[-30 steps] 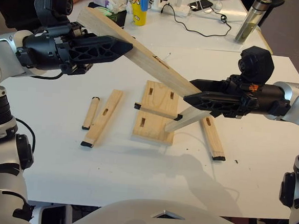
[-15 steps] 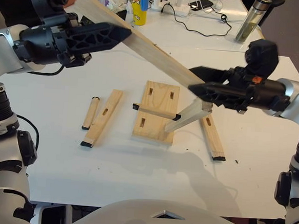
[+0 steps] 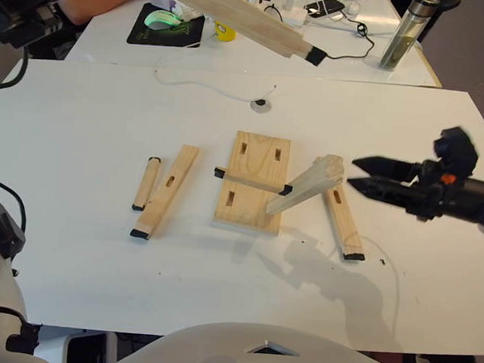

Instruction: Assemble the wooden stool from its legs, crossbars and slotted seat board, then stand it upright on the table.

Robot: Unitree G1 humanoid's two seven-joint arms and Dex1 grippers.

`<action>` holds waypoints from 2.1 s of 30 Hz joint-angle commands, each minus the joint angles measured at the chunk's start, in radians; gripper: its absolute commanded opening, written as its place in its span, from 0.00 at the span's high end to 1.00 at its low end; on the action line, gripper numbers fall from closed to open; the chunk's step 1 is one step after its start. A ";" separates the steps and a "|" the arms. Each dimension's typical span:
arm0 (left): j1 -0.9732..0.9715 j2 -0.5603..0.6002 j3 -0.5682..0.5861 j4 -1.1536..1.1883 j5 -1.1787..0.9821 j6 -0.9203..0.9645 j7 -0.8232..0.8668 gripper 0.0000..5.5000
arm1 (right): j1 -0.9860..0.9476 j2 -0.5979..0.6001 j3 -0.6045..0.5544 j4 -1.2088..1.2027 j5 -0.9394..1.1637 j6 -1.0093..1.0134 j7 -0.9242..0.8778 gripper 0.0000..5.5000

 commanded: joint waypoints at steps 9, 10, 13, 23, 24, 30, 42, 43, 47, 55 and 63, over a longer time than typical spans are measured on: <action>0.101 0.006 -0.013 -0.040 0.160 -0.080 -0.027 0.62 | 0.284 0.154 0.379 -0.115 -0.406 -0.300 -0.080 0.48; 0.098 0.003 -0.020 -0.036 0.169 -0.084 -0.031 0.62 | 0.301 0.191 0.404 -0.119 -0.421 -0.329 -0.090 0.52; 0.093 -0.010 -0.036 -0.027 0.184 -0.088 -0.042 0.62 | 0.335 0.285 0.475 -0.130 -0.445 -0.397 -0.110 0.58; 0.078 -0.032 -0.132 0.002 0.329 -0.183 -0.087 0.62 | 0.214 0.495 0.671 0.089 -0.728 -0.519 -0.308 0.88; 0.082 -0.032 -0.156 0.006 0.371 -0.217 -0.090 0.62 | 0.208 0.511 0.670 0.113 -0.748 -0.533 -0.327 0.90; 0.121 -0.013 -0.215 -0.009 0.493 -0.307 -0.150 0.62 | 0.194 0.489 0.610 0.153 -0.773 -0.565 -0.328 1.00; 0.288 -0.032 -0.225 -0.118 0.548 -0.327 -0.181 0.62 | 0.135 0.492 0.514 0.235 -0.817 -0.663 -0.339 1.00; 0.300 -0.035 -0.227 -0.132 0.549 -0.325 -0.176 0.62 | 0.133 0.495 0.510 0.237 -0.818 -0.667 -0.339 1.00; 0.343 -0.041 -0.253 -0.157 0.585 -0.346 -0.174 0.62 | 0.143 0.521 0.490 0.224 -0.822 -0.688 -0.362 1.00; 0.390 -0.059 -0.252 -0.198 0.567 -0.331 -0.191 0.62 | 0.254 0.600 0.389 0.032 -0.499 -0.549 -0.313 1.00; 0.380 -0.042 -0.326 -0.233 0.613 -0.369 -0.232 0.62 | 0.157 0.775 0.473 0.160 -0.694 -0.672 -0.539 1.00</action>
